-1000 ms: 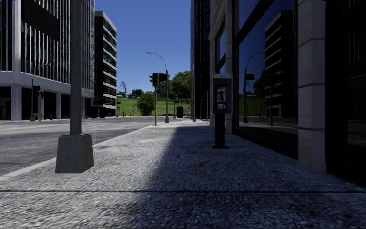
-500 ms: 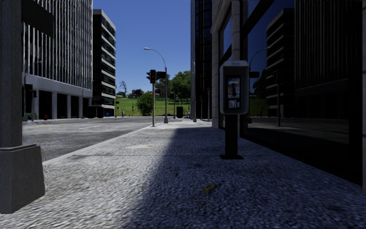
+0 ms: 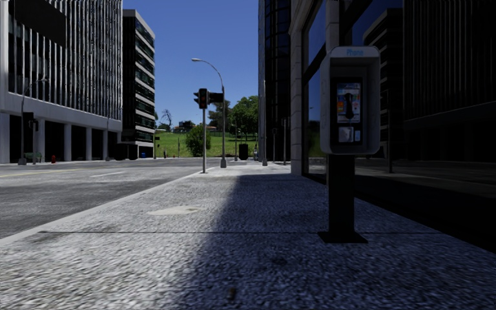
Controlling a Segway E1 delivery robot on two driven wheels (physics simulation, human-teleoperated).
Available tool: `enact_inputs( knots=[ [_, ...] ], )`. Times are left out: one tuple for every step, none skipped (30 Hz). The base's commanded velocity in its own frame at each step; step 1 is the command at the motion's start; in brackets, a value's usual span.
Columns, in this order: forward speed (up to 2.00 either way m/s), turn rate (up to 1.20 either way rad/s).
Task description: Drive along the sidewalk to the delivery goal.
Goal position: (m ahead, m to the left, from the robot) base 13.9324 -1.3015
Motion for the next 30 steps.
enact_inputs(
  knots=[
    [2.0,0.0],
    [2.0,0.0],
    [2.0,0.0],
    [2.0,0.0],
    [2.0,0.0],
    [2.0,0.0],
    [2.0,0.0],
    [2.0,0.0],
    [2.0,0.0],
    [2.0,0.0],
    [2.0,0.0],
    [2.0,0.0],
    [2.0,0.0],
    [2.0,0.0],
    [2.0,0.0],
    [2.0,0.0],
    [2.0,0.0],
    [2.0,0.0],
    [2.0,0.0],
    [2.0,0.0],
    [2.0,0.0],
    [2.0,0.0],
    [2.0,0.0],
    [2.0,0.0],
    [2.0,0.0],
    [2.0,0.0],
    [2.0,0.0],
    [2.0,0.0],
    [2.0,0.0],
    [2.0,0.0]
  ],
)
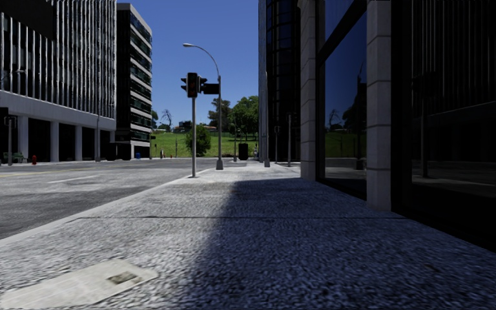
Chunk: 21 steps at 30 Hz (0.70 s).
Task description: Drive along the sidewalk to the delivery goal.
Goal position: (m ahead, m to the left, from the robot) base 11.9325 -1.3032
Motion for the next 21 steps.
enact_inputs(
  knots=[
    [2.0,0.0],
    [2.0,0.0],
    [2.0,0.0],
    [2.0,0.0],
    [2.0,0.0],
    [2.0,0.0],
    [2.0,0.0],
    [2.0,0.0],
    [2.0,0.0],
    [2.0,0.0],
    [2.0,0.0],
    [2.0,0.0],
    [2.0,0.0],
    [2.0,0.0],
    [2.0,0.0],
    [2.0,0.0],
    [2.0,0.0],
    [2.0,0.0],
    [2.0,0.0],
    [2.0,0.0],
    [2.0,0.0]
  ],
)
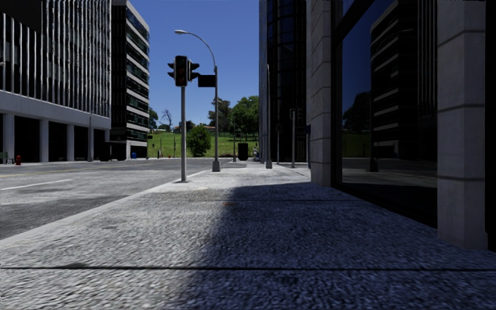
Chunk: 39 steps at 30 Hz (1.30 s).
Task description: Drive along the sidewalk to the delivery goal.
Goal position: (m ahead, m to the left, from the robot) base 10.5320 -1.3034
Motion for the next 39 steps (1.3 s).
enact_inputs(
  knots=[
    [2.0,0.0],
    [2.0,0.0],
    [2.0,0.0],
    [2.0,0.0],
    [2.0,0.0],
    [2.0,0.0],
    [2.0,0.0],
    [2.0,0.0],
    [2.0,0.0],
    [2.0,0.0],
    [2.0,0.0],
    [2.0,0.0],
    [2.0,0.0],
    [2.0,0.0],
    [2.0,0.0],
    [2.0,0.0],
    [2.0,0.0],
    [2.0,0.0],
    [2.0,0.0],
    [2.0,0.0],
    [2.0,0.0],
    [2.0,0.0],
    [2.0,0.0],
    [2.0,0.0],
    [2.0,0.0],
    [2.0,-0.03],
    [2.0,-0.03],
    [2.0,-0.1],
    [2.0,-0.14],
    [2.0,-0.15],
    [2.0,-0.16],
    [2.0,-0.16],
    [2.0,-0.16],
    [2.0,-0.16],
    [2.0,-0.16],
    [2.0,-0.16],
    [2.0,-0.16],
    [2.0,-0.2],
    [2.0,-0.22]
  ],
)
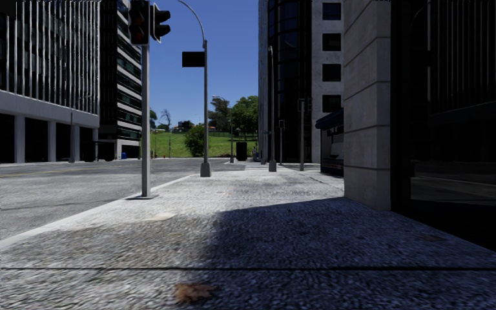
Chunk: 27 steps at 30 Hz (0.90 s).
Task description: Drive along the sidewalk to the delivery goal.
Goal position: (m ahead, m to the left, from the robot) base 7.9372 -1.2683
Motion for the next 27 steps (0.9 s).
enact_inputs(
  knots=[
    [2.0,-0.23],
    [2.0,-0.23],
    [2.0,-0.24],
    [2.0,-0.24],
    [2.0,-0.28],
    [2.0,-0.3],
    [2.0,-0.3],
    [2.0,-0.3],
    [2.0,-0.3],
    [2.0,-0.3],
    [2.0,-0.3],
    [2.0,-0.3],
    [2.0,-0.3],
    [2.0,-0.3],
    [2.0,-0.3],
    [2.0,-0.3],
    [2.0,-0.3],
    [2.0,-0.3],
    [2.0,-0.3],
    [2.0,-0.3],
    [2.0,-0.3],
    [2.0,-0.3],
    [2.0,-0.25],
    [2.0,-0.06],
    [2.0,0.0],
    [2.0,0.0],
    [2.0,0.0]
  ],
)
